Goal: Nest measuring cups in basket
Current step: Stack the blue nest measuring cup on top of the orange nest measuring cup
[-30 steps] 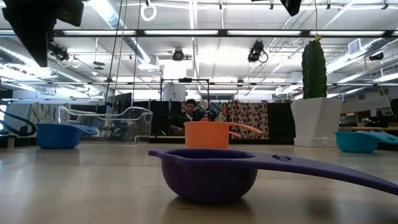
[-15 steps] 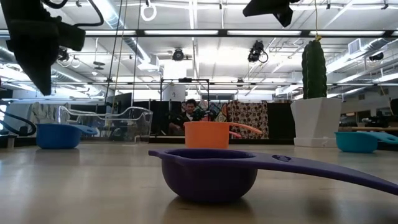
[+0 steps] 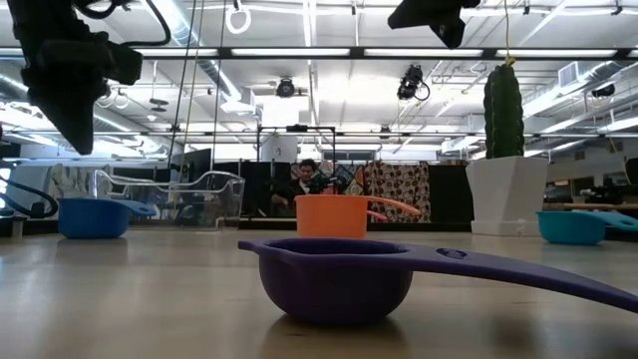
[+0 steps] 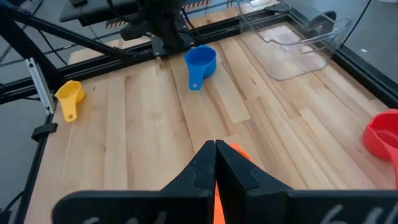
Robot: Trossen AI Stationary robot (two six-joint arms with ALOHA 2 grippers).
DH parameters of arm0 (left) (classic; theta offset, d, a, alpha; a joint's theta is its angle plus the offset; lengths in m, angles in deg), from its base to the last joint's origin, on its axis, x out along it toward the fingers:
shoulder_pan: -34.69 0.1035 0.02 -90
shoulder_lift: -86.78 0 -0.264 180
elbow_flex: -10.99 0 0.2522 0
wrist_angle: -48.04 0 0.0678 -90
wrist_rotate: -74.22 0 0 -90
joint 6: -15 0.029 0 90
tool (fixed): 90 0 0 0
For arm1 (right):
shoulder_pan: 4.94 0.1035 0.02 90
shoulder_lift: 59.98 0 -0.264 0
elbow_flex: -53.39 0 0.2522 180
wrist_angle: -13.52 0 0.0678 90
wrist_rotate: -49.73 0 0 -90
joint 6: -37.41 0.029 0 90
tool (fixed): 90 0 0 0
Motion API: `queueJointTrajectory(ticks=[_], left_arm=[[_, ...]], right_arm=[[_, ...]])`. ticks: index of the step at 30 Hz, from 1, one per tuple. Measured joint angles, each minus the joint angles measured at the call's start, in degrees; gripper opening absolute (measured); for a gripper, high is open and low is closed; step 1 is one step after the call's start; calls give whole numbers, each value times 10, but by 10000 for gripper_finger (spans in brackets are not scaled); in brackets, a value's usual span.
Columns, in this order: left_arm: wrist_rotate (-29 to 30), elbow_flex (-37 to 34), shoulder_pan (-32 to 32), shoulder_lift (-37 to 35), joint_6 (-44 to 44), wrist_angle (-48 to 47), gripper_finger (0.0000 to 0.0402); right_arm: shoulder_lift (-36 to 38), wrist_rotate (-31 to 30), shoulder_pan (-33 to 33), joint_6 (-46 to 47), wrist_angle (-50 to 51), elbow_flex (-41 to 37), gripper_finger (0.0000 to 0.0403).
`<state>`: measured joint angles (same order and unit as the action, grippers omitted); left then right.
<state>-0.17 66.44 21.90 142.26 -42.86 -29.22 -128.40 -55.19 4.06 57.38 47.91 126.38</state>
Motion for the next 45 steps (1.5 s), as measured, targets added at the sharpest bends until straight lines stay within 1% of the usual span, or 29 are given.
queueJointTrajectory(ticks=[3,9,12,16,21,25,27,29,31,37,39,43,45], left_arm=[[-9,-8,17,0,3,7,39],[-58,-66,37,0,37,56,39],[-53,-82,40,0,79,66,39],[-48,-84,40,0,132,68,39],[-47,-84,40,0,165,67,39],[-88,-82,40,0,165,87,34],[-106,-75,39,0,166,93,18],[-110,-66,39,0,166,99,7],[-110,-60,39,0,175,97,8],[-121,-56,39,0,183,98,26],[-119,-56,39,0,187,96,39],[-92,-56,40,0,191,95,71],[-88,-56,40,0,206,90,87]], right_arm=[[0,0,-4,0,0,0,13],[0,0,-9,-2,-4,0,13],[0,0,-9,-2,-4,0,13],[0,0,-9,-2,-4,0,13],[0,0,-9,-6,-4,0,13],[0,0,-10,-6,-4,0,13],[0,0,-10,-6,-4,0,13],[0,0,-10,-6,-4,0,13],[0,0,-10,-6,-4,0,13],[0,0,-10,-6,-4,0,13],[0,0,-10,-6,-4,0,13],[0,0,-10,-6,-4,0,13],[0,0,-10,-6,-4,0,13]])
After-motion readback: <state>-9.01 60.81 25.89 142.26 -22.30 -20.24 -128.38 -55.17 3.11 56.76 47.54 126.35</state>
